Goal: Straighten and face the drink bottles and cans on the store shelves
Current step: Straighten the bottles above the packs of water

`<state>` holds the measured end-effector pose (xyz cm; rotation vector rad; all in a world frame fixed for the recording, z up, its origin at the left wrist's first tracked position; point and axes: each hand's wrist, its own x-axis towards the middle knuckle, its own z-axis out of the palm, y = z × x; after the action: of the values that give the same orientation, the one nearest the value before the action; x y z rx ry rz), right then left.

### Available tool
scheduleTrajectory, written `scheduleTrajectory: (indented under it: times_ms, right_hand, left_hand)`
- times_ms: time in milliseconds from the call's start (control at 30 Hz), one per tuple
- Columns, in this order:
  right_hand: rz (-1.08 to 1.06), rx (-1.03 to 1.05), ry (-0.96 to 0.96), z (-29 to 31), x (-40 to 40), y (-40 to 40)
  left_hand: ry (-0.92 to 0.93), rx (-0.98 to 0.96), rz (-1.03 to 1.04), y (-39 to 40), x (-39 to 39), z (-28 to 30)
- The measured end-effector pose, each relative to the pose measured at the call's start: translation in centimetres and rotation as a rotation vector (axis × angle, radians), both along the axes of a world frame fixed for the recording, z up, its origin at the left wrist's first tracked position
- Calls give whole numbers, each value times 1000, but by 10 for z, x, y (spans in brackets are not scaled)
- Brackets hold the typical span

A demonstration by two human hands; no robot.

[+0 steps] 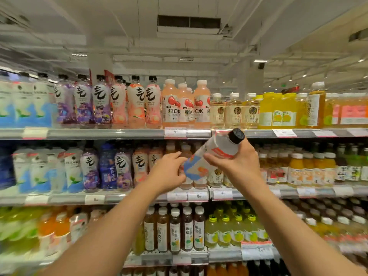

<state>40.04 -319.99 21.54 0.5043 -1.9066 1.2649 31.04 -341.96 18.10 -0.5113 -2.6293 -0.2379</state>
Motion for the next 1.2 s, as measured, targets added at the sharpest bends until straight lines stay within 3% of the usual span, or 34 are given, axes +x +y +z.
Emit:
scheduleTrajectory:
  times_ms: [200, 333, 600, 967, 1200]
  right_hand:
    - [67, -155, -283, -94, 58, 37]
    - [91, -113, -392, -143, 94, 46]
    - [211, 8, -524, -183, 114, 20]
    - [161, 273, -580, -203, 72, -68]
    - [63, 431, -615, -217, 13, -146]
  left_hand:
    - [-139, -14, 17, 5, 91, -74]
    - [-240, 35, 91, -5, 142, -114]
    - [-412, 100, 222, -44, 195, -169]
    - [-481, 201, 360, -156, 183, -214]
    - [-447, 295, 400, -242, 104, -218]
